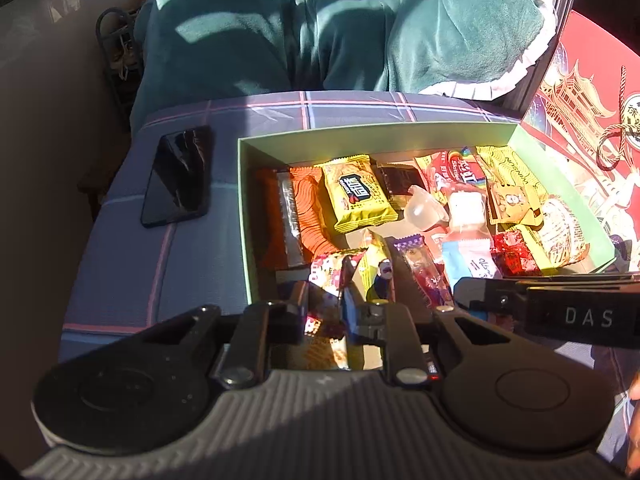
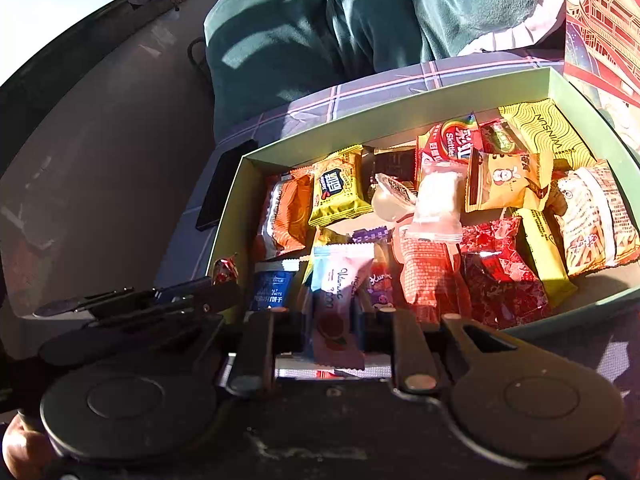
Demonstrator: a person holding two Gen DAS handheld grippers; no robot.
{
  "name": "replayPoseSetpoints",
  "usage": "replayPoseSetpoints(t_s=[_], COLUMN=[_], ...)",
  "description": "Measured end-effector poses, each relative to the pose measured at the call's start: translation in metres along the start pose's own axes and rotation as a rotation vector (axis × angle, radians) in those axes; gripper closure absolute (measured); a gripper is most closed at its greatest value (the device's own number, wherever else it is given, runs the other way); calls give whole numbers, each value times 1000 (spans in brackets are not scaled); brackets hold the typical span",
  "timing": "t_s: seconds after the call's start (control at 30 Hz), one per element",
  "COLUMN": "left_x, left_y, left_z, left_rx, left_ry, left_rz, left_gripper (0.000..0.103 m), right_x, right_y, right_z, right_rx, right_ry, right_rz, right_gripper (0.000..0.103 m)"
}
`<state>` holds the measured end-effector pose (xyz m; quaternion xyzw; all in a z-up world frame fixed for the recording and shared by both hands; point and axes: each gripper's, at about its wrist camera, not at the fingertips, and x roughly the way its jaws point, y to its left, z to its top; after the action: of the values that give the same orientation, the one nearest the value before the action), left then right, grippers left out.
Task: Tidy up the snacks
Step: 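Lower both held snacks into the green box and open both grippers, then grasp the red pack with right gripper while left grasps brown chocolate ball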
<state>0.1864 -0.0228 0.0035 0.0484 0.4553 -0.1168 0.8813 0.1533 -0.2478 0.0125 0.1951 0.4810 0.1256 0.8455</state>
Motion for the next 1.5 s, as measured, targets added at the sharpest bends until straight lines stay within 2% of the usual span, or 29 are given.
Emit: replayPoseSetpoints(t_s=[0.07,0.1,0.13,0.17,0.2,0.23,0.27,0.3,0.33,0.37,0.57,0.73,0.9,1.2,1.5], left_x=[4,4,4,3,2,0,-1,-2,-4,-6,-21,-37,-42,-22,-2], left_y=[-1,-2,-2,-2,-2,-1,1,4,5,6,7,16,28,29,20], left_z=[2,2,3,3,3,2,2,2,1,0,-9,-26,-56,-98,-103], left_rx=[3,6,7,5,0,1,-5,-19,-28,-33,-40,-68,-115,-150,-131], left_ry=[1,-4,-7,-12,-26,-31,-31,-30,-32,-34,-44,-51,-13,89,120], left_rz=[6,17,30,48,84,94,94,88,84,85,88,90,80,60,36], left_gripper=[85,82,63,37,32,24,15,11,6,5,1,1,1,1,1], right_x=[6,8,10,10,9,8,6,4,1,-3,-18,-41,-55,-44,-29], right_y=[-1,-1,-2,-2,-2,-2,-4,-5,-7,-8,-10,-14,-22,-27,-26], right_z=[3,5,6,7,8,8,8,9,9,8,0,-13,-31,-63,-71], right_rx=[3,7,15,18,17,19,25,32,39,43,47,50,50,43,37], right_ry=[8,12,14,8,2,-10,-23,-31,-40,-51,-70,-101,-109,-44,-5], right_rz=[1,5,8,15,11,-1,-6,-6,-8,-16,-32,-44,-60,-81,-75], right_gripper=[82,78,77,68,53,46,30,17,13,8,1,1,0,0,2])
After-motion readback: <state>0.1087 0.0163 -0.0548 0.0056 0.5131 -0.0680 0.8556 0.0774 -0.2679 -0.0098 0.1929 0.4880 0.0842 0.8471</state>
